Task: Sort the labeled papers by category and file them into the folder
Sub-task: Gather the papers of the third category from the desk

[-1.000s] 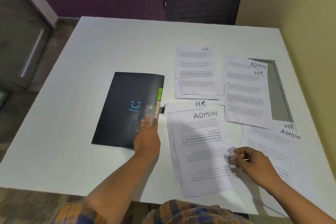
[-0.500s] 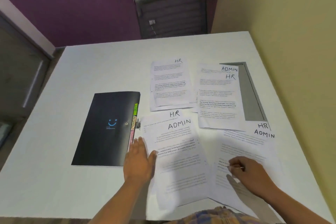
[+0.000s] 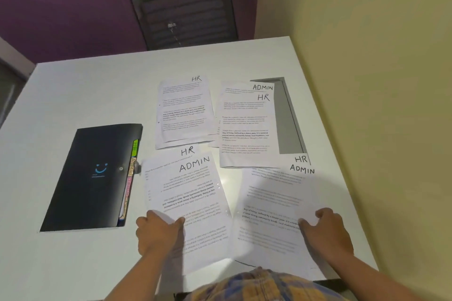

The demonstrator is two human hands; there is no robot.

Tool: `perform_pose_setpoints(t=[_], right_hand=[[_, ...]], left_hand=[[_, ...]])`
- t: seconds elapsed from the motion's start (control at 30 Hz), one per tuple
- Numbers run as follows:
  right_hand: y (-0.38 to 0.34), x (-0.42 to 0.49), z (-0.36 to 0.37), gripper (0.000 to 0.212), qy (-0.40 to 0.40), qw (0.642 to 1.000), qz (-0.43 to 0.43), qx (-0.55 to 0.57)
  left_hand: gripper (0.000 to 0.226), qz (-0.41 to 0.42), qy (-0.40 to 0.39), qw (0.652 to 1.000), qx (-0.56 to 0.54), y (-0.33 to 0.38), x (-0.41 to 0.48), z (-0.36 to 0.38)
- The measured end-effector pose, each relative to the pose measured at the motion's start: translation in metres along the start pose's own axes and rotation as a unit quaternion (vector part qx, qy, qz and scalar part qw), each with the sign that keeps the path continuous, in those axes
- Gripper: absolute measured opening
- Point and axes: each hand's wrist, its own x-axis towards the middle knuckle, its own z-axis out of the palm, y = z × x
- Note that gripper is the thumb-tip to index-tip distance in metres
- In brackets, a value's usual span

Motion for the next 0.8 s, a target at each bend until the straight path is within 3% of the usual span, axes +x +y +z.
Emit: perform_pose_setpoints(t=[0.13, 0.23, 0.37, 0.47, 0.63, 0.73, 0.8], right_hand=[[0.004, 0.001, 0.005, 0.078, 0.002, 1.000, 0.017, -0.021], [0.002, 0.007, 0.007, 0.074, 0.012, 1.000, 0.010, -0.016], [-0.004, 0.015, -0.001, 0.066, 0.005, 1.000, 0.024, 0.007], [-0.001, 0.020, -0.003, 0.063, 0.002, 0.999, 0.030, 0.020], [0.003, 0.025, -0.002, 0.040, 0.017, 0.998, 0.037, 0.037], [0.005, 0.023, 0.000, 0.017, 0.055, 0.996, 0.024, 0.061], [0.008, 0.019, -0.002, 0.014, 0.088, 0.991, 0.004, 0.098]], left_hand=[[0.090, -0.007, -0.012, 0.999, -0.043, 0.004, -0.002, 0.000], [0.096, -0.032, -0.025, 0.998, -0.058, 0.007, 0.001, -0.005], [0.087, -0.046, -0.052, 0.990, -0.125, 0.006, 0.003, -0.011], [0.070, -0.017, -0.052, 0.991, -0.122, 0.001, 0.001, -0.012], [0.011, 0.025, -0.075, 0.981, -0.178, -0.008, 0.003, -0.017], [0.014, 0.060, -0.085, 0.970, -0.217, -0.015, 0.003, -0.021], [0.014, 0.075, -0.079, 0.962, -0.251, -0.017, 0.000, -0.027]])
